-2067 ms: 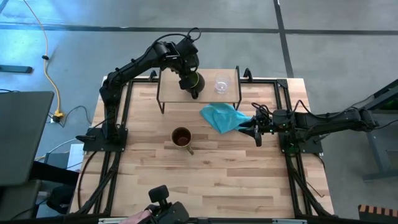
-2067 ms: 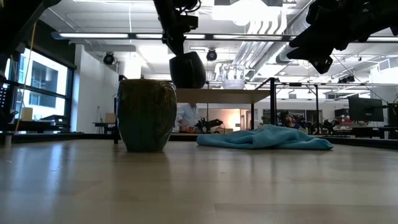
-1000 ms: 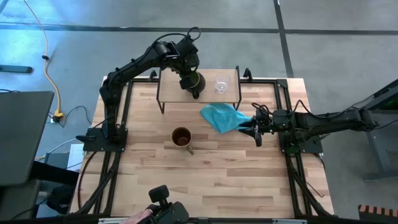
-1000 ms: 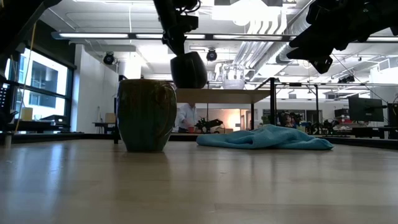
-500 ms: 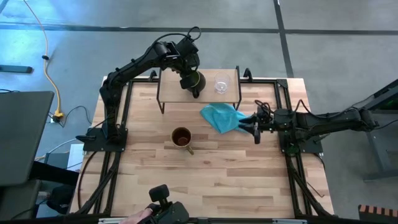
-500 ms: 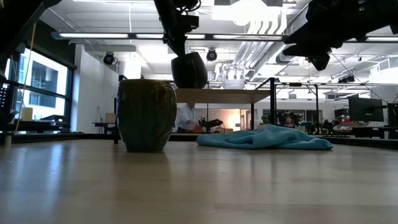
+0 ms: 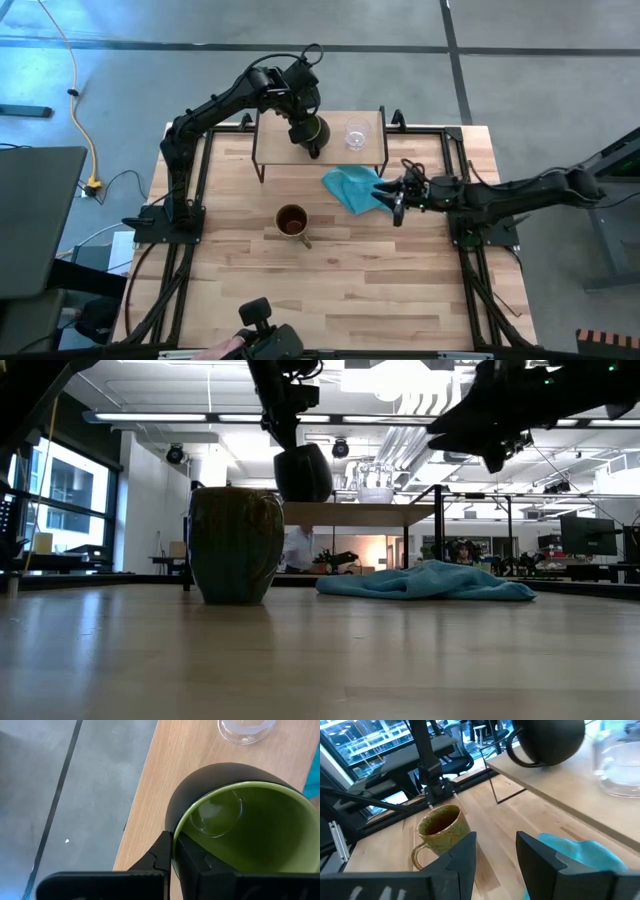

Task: Stack small to large cups/mugs on shelf
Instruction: Put the black mug on the shelf

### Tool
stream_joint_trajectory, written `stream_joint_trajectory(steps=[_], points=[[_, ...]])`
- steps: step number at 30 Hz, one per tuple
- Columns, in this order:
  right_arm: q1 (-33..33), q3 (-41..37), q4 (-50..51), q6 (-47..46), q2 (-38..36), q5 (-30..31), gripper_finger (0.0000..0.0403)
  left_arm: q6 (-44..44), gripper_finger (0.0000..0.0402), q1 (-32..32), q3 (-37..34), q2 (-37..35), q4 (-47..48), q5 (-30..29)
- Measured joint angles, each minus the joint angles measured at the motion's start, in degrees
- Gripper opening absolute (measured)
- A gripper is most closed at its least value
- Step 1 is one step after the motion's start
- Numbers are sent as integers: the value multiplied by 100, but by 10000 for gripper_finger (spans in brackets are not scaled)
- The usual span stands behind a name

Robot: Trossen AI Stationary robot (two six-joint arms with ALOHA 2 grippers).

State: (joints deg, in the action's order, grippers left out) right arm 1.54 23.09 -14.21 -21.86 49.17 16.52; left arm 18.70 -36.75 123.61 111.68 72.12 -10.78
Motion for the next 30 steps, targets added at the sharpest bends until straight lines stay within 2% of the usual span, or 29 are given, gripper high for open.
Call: stream_joint_trajectory(steps=[7, 15, 21, 30], points=[[-2, 42, -1077, 237, 805, -32, 128, -118, 1, -4, 6, -4, 249, 36], [-2, 384, -1021, 468, 1090, -215, 128, -92, 0, -4, 218, -1, 614, -27], [-2, 387, -958, 400, 1090, -237, 128, -113, 0, -56, 602, -2, 760, -36], [0, 387, -960, 381, 1090, -327, 128, -139, 0, -202, 658, -2, 1324, -60]])
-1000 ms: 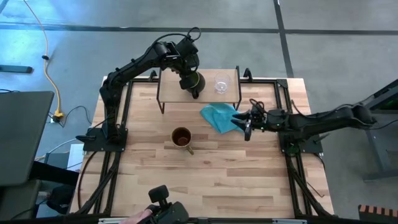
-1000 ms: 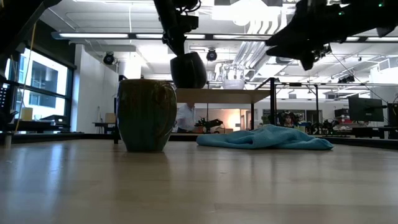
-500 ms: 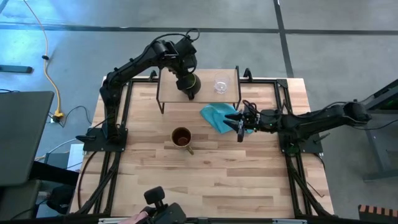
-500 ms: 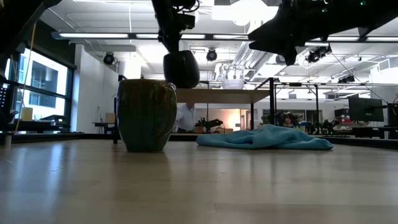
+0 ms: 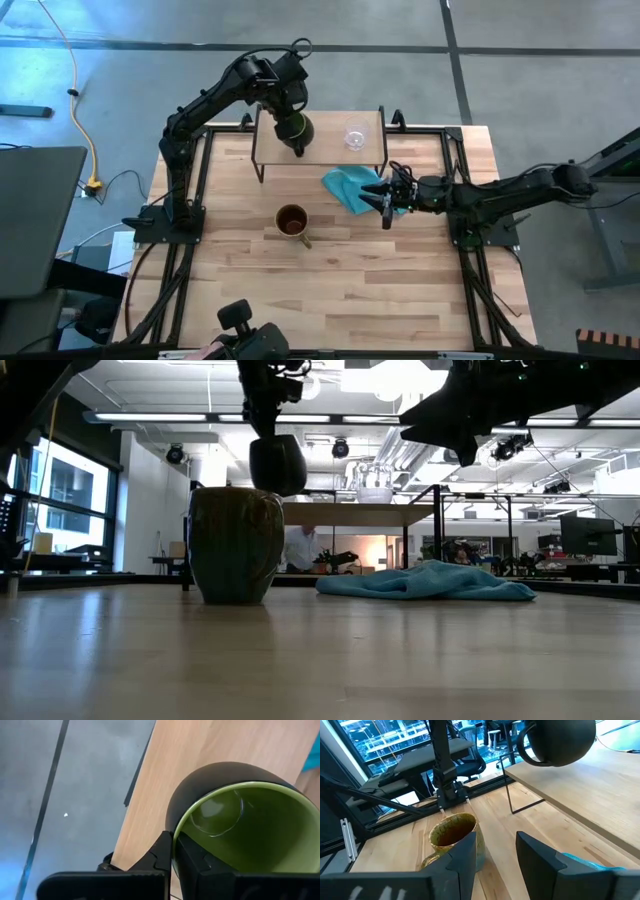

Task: Stack small to large cups/mugs on shelf
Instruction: Put the black mug on the shelf

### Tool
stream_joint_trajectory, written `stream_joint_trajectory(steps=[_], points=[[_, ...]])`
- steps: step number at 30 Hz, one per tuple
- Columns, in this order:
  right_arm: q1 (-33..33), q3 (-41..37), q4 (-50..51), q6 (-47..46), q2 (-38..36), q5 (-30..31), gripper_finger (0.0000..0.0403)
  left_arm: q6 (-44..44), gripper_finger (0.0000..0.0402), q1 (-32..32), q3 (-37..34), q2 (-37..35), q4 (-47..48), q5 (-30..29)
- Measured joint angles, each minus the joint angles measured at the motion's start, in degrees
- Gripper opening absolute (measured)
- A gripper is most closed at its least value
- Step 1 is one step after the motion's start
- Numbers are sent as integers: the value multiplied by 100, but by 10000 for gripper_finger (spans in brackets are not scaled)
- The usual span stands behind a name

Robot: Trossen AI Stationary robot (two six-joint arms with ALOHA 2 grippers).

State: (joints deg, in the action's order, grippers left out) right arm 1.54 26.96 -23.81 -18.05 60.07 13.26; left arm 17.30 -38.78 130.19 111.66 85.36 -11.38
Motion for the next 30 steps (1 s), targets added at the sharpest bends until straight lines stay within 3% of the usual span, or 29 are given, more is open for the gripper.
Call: stream_joint_trajectory(steps=[30], points=[[0, 0, 142, -102, -2, -149, 128, 191, 14, -99, -9, 290, -140, 172]])
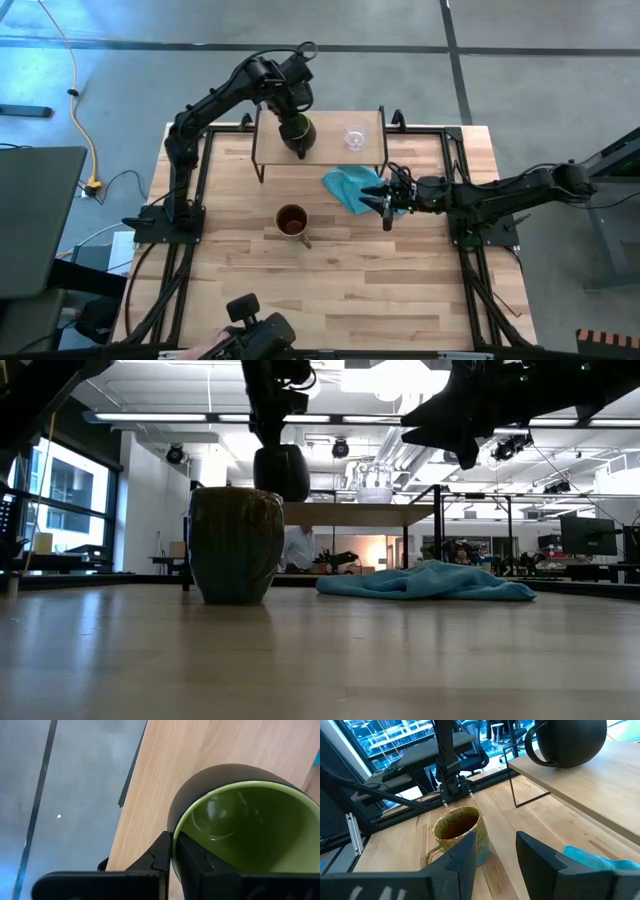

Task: Stack small to large cups/mugs on shelf
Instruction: Put the black mug on the shelf

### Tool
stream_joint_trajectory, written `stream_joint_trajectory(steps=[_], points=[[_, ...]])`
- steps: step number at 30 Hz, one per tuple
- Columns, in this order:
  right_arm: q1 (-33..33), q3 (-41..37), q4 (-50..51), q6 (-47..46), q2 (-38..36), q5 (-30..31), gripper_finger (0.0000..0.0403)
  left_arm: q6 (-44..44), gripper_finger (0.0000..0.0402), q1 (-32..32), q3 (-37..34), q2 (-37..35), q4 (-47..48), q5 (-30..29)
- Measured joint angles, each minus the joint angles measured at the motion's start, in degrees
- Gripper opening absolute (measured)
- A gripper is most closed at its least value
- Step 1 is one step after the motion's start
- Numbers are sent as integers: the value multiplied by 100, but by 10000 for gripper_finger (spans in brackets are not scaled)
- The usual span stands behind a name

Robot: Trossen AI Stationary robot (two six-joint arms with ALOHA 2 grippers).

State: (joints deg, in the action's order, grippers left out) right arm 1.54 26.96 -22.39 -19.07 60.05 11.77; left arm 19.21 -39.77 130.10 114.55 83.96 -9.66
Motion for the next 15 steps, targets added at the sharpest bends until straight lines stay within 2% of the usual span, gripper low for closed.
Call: stream_joint_trajectory(steps=[15], points=[[0, 0, 107, 4, 0, 0, 128, 3, 46, 0, 0, 10, -168, 8]])
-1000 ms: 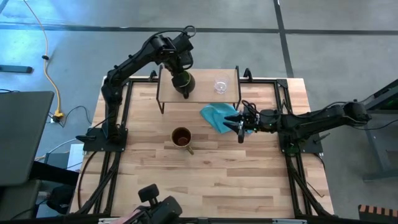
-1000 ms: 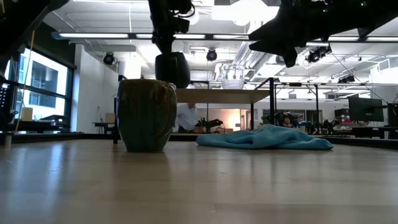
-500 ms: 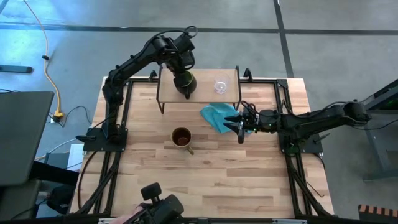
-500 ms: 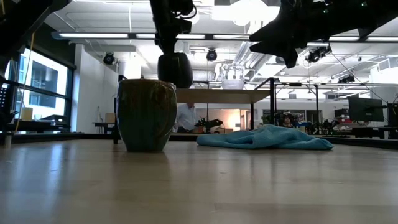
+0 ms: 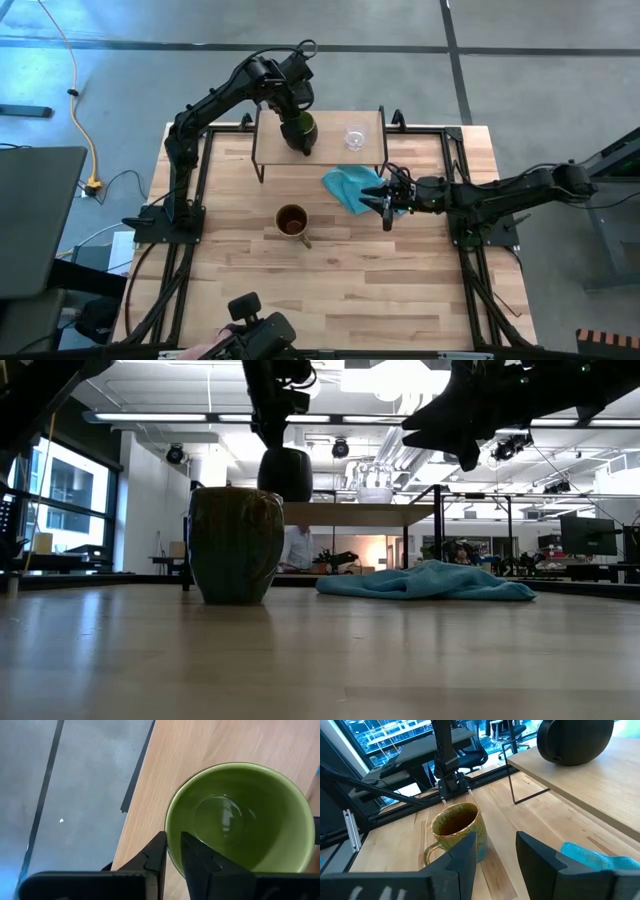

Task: Stack small to large cups/mugs on shelf
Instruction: Put the black mug on the shelf

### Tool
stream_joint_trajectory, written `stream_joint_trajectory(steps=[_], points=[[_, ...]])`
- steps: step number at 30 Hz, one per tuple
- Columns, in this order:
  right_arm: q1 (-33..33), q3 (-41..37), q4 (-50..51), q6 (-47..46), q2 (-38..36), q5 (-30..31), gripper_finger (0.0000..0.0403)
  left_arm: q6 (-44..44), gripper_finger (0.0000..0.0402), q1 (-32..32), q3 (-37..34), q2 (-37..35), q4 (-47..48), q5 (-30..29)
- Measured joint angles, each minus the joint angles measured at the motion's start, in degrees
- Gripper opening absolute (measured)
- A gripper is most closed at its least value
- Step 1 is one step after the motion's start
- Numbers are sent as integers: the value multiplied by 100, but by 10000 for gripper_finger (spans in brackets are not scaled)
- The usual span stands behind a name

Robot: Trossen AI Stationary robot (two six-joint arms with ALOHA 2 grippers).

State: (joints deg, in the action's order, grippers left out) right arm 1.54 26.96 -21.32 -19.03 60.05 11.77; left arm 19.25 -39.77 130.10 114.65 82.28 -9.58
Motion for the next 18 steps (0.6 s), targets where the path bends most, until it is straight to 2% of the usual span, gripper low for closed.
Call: stream_joint_trajectory(steps=[18], points=[[0, 0, 93, -32, 0, 0, 128, 83, 46, -2, 0, 22, 0, 8]])
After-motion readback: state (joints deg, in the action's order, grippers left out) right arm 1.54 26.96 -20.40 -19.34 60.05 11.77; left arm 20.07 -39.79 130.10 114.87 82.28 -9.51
